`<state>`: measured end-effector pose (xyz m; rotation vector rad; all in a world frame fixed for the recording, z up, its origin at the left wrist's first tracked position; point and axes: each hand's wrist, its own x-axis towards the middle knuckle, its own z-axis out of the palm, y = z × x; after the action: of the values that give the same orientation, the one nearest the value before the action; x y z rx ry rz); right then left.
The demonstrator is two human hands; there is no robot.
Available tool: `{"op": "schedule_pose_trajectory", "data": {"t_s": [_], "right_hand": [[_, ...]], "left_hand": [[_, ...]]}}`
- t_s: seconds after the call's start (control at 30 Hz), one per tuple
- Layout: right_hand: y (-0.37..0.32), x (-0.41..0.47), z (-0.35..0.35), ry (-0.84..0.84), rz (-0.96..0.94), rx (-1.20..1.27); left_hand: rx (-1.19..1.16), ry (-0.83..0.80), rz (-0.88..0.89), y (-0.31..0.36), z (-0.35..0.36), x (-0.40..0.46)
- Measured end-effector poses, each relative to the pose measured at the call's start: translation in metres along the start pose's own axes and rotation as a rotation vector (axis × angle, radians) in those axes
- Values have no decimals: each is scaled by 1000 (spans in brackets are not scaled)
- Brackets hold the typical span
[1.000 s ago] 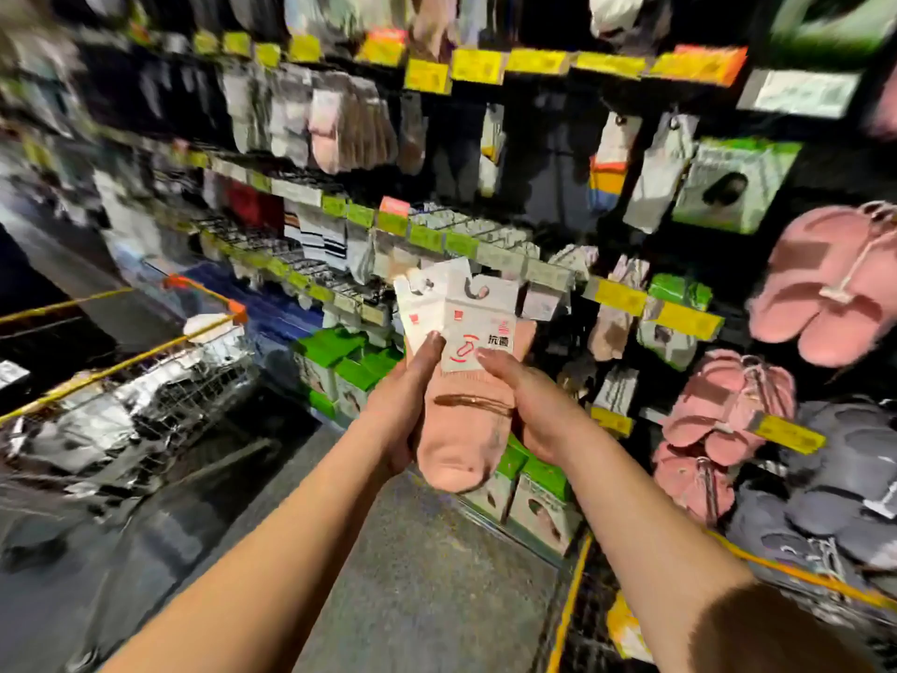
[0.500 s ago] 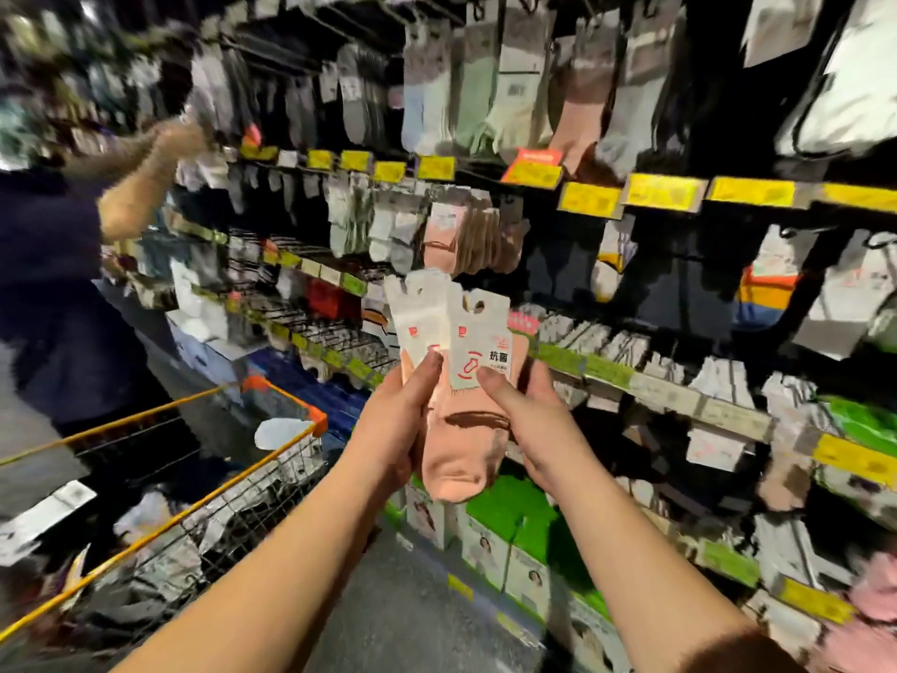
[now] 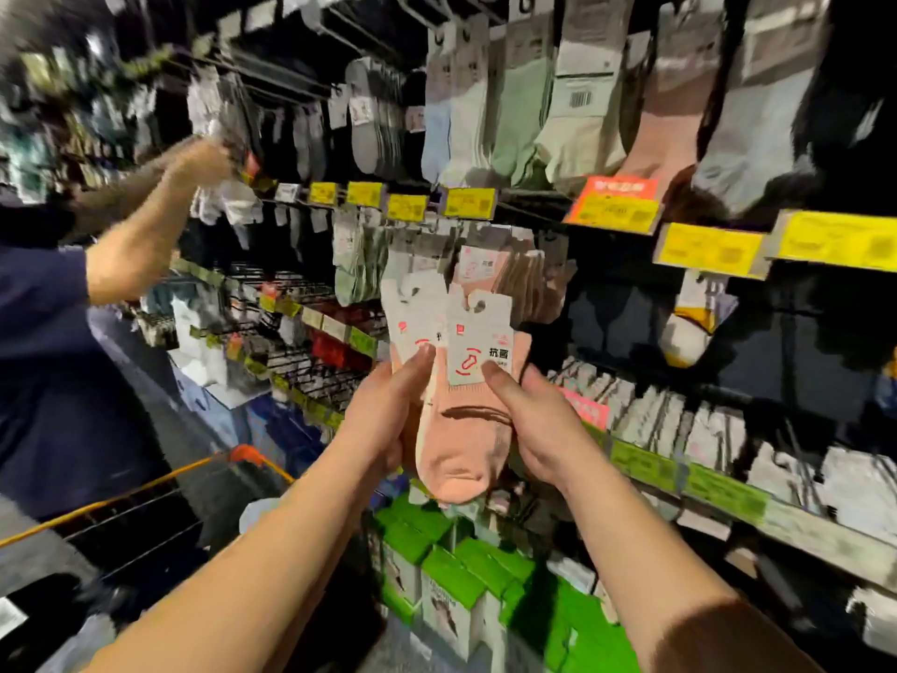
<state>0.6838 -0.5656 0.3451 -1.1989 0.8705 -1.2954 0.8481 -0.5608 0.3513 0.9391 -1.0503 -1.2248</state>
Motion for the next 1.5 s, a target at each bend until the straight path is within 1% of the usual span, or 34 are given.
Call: {"op": "schedule_pose_trajectory", "data": {"t_s": [0.1,0.23,0.33,0.43,0.53,0.63,0.73,0.87,0.97,1.1,1.2,1.4,1.5], "right_hand": [[-12,51,-4,0,-5,2],[-24,103,-8,1,-31,-45],[-25,126,-8,-12,-43,-14],[-21,140,-6,-15,-3,90],[-17,152,-5,42,45,225],[-18,161,-9,104,42,273],[-18,168,-12,179,-41,123],[-15,174,-6,266,-136,-253],[-22,178,3,320,-198,-435],[-26,187,8,430,-223,-519],[-22,192,9,461,-193,-576],[-27,201,14,547,-224,-599],[-27,205,13,558,-177,-724]], "left_hand": [[46,77,58,7,-1,49],[81,71,134,15,-3,91],[137,80,157,12,-7,113],[78,94,98,4,-8,132],[-32,115,-26,-4,-6,146],[-50,127,-58,-9,-12,155],[-66,145,-56,-8,-25,164],[-74,136,-38,-1,-41,175],[-99,130,-27,4,-50,180],[-120,94,-23,9,-57,186],[-167,52,-27,13,-58,187],[-261,-14,-42,20,-52,186],[-285,-40,-59,22,-49,187]]}}
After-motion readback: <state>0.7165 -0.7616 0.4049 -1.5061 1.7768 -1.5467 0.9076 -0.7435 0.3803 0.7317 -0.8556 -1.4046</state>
